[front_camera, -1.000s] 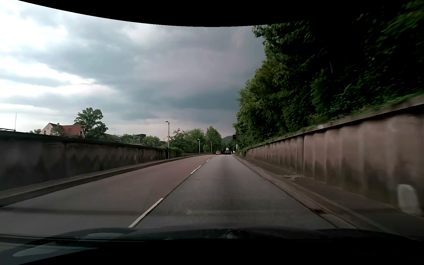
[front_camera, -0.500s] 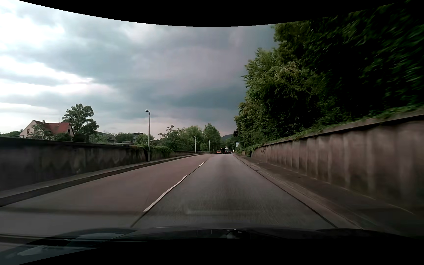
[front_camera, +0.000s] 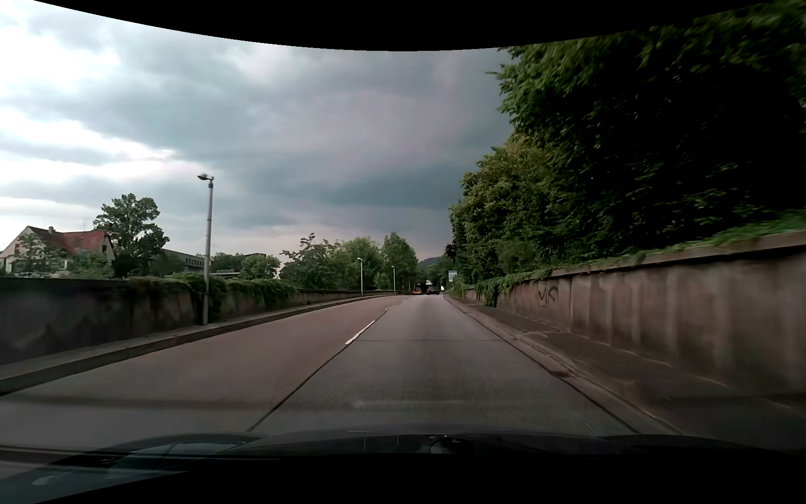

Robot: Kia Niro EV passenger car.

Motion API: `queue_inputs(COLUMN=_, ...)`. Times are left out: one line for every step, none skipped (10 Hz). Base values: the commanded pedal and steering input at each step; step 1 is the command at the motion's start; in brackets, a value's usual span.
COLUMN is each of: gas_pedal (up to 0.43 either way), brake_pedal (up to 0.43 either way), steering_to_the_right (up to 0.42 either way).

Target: Follow the waypoints while adhering to traffic rules and regulations

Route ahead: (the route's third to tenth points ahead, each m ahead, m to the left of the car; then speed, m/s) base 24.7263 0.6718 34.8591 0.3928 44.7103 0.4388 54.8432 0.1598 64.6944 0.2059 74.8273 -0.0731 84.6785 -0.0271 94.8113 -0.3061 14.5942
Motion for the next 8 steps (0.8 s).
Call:
queue_inputs(gas_pedal=0.087, brake_pedal=0.000, steering_to_the_right=0.002)
queue_inputs(gas_pedal=0.087, brake_pedal=0.000, steering_to_the_right=0.002)
queue_inputs(gas_pedal=0.087, brake_pedal=0.000, steering_to_the_right=0.002)
queue_inputs(gas_pedal=0.087, brake_pedal=0.000, steering_to_the_right=0.002)
queue_inputs(gas_pedal=0.087, brake_pedal=0.000, steering_to_the_right=0.002)
queue_inputs(gas_pedal=0.087, brake_pedal=0.000, steering_to_the_right=0.002)
queue_inputs(gas_pedal=0.087, brake_pedal=0.000, steering_to_the_right=0.002)
queue_inputs(gas_pedal=0.087, brake_pedal=0.000, steering_to_the_right=0.002)
